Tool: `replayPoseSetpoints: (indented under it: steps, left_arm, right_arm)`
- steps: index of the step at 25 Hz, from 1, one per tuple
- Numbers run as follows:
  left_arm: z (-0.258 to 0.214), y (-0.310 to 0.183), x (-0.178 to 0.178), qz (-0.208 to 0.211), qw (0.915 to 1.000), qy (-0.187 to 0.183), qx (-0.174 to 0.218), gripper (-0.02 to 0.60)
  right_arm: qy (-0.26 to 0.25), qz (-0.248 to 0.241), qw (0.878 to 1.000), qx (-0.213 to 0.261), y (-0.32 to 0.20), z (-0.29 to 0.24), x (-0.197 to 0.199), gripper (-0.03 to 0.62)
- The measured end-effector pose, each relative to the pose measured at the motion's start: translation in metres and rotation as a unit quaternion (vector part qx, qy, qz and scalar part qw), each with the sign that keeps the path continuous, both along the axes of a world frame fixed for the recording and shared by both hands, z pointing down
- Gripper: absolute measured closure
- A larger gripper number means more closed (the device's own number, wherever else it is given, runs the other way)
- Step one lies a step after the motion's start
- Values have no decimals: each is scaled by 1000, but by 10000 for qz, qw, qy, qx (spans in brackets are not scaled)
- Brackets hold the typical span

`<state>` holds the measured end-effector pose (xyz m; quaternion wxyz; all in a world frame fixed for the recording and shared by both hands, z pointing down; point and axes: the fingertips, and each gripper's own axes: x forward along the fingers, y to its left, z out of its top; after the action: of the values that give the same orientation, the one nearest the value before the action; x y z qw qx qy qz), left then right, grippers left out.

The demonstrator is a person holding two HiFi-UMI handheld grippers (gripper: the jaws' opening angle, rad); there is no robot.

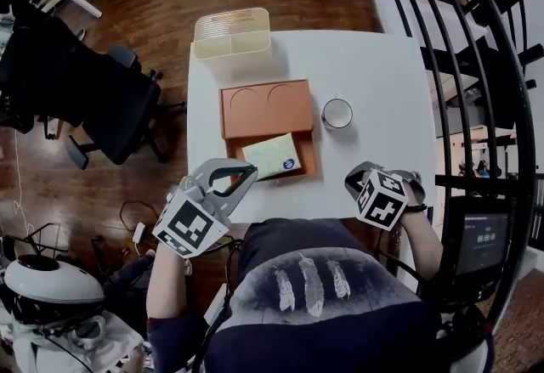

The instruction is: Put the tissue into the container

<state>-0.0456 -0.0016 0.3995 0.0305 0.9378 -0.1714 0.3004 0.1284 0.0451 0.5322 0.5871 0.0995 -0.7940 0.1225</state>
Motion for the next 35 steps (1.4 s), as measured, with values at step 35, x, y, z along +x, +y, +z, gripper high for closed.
replayPoseSetpoints:
  steps: [35]
  left_arm:
    - [20,36,-10,-735,9931,686,-597,568]
  right_arm:
    - [-32,-388,9990,222,-6,-9,-24,591]
